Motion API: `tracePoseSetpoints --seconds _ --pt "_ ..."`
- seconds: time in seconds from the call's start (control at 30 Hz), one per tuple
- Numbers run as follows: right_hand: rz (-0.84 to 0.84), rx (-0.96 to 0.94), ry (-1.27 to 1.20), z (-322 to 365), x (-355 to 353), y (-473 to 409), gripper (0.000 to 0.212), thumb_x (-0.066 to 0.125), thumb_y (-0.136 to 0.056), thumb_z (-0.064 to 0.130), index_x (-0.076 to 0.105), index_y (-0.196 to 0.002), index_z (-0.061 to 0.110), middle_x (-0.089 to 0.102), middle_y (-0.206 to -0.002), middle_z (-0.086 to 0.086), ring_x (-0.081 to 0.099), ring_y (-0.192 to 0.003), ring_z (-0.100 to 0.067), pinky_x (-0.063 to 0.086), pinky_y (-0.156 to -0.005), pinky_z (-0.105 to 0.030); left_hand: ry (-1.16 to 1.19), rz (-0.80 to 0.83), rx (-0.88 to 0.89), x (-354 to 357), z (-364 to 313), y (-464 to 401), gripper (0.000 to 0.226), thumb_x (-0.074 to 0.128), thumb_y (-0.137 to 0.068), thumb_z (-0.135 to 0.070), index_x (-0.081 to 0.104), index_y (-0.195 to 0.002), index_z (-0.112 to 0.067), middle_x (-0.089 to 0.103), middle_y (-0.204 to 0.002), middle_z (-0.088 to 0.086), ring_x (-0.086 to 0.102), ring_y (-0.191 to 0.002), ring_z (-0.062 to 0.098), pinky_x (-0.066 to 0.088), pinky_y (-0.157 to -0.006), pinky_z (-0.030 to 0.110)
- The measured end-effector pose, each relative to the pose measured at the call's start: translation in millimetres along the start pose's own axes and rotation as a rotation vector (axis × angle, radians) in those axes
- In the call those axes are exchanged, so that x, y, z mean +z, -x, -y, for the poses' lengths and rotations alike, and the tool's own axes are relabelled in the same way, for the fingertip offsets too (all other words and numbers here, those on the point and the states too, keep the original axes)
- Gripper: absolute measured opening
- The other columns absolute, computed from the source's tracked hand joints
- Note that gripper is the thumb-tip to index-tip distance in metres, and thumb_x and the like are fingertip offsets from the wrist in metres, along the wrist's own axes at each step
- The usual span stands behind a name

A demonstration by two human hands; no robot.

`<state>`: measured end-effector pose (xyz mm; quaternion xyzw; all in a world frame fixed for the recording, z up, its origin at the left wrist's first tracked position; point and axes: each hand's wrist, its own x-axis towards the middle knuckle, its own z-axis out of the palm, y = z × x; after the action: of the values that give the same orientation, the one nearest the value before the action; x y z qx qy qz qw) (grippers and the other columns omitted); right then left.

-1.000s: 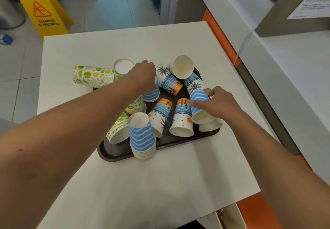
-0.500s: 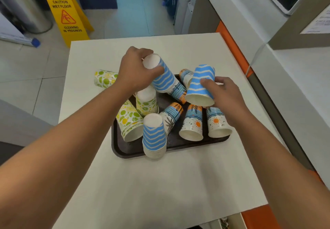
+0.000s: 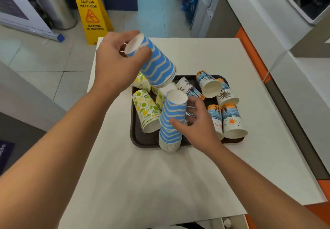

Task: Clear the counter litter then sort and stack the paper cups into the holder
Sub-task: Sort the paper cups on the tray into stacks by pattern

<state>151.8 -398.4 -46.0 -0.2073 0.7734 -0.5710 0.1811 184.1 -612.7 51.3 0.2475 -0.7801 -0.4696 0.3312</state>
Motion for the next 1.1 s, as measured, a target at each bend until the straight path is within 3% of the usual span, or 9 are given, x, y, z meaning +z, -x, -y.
tracePoseSetpoints --seconds 0.1,0.23,0.33,0.43,0.67,0.83,1.1 --pt "0.053 0.022 0.070 -12 5 2 0.058 0.081 -0.074 0.020 0.047 -0.121 0.025 0.055 -0.116 0.018 0.055 -0.109 0.004 0.049 -0.087 -0.017 0.009 0.020 -0.008 -7 0 5 0.047 0.068 -0.071 -0.035 0.070 -0.116 -0.020 0.062 -0.108 -0.006 0.063 -0.092 0.002 0.051 -0.078 0.015" --pt "0.076 0.041 0.179 -28 12 6 0.062 0.081 -0.073 0.027 0.050 -0.126 0.023 0.057 -0.116 0.017 0.053 -0.105 0.004 0.043 -0.079 -0.011 -0.001 0.133 -0.006 -6 2 22 0.044 0.070 -0.069 -0.035 0.068 -0.113 -0.027 0.062 -0.109 -0.008 0.064 -0.097 0.006 0.056 -0.085 0.030" --pt "0.065 0.061 0.183 -35 16 10 0.060 0.082 -0.072 0.030 0.053 -0.124 0.026 0.058 -0.113 0.015 0.056 -0.096 0.001 0.045 -0.070 -0.010 -0.027 0.216 0.029 0 8 37 0.048 0.067 -0.063 -0.040 0.068 -0.110 -0.031 0.060 -0.106 -0.008 0.063 -0.095 0.005 0.054 -0.086 0.026" --pt "0.052 0.085 0.183 -40 16 12 0.062 0.085 -0.069 0.031 0.056 -0.123 0.022 0.061 -0.107 0.009 0.059 -0.089 -0.002 0.048 -0.070 -0.012 -0.096 0.317 0.063 10 17 50 0.053 0.071 -0.064 -0.037 0.068 -0.115 -0.025 0.056 -0.104 -0.006 0.060 -0.092 0.004 0.052 -0.086 0.022" --pt "0.029 0.182 0.179 -44 0 17 0.057 0.083 -0.070 0.013 0.059 -0.121 0.021 0.061 -0.102 0.011 0.061 -0.087 -0.011 0.051 -0.073 -0.016 -0.261 0.517 0.164 28 36 67 0.064 0.075 -0.063 -0.041 0.066 -0.122 -0.018 0.053 -0.102 0.000 0.057 -0.092 0.013 0.049 -0.089 0.030" --pt "-0.019 0.199 0.225 -38 -17 25 0.046 0.078 -0.074 0.009 0.061 -0.116 0.019 0.061 -0.102 0.010 0.060 -0.081 -0.004 0.049 -0.067 -0.008 -0.311 0.524 0.196 32 45 76 0.065 0.078 -0.068 -0.048 0.062 -0.123 -0.016 0.052 -0.108 0.000 0.057 -0.101 0.019 0.051 -0.089 0.039" --pt "-0.224 0.236 0.307 -28 -55 22 0.032 0.075 -0.080 0.027 0.062 -0.109 0.023 0.063 -0.106 0.007 0.062 -0.083 -0.004 0.045 -0.062 -0.016 -0.419 0.557 0.183 35 35 74 0.069 0.072 -0.063 -0.056 0.061 -0.120 -0.020 0.050 -0.105 -0.002 0.057 -0.097 0.020 0.051 -0.087 0.040"
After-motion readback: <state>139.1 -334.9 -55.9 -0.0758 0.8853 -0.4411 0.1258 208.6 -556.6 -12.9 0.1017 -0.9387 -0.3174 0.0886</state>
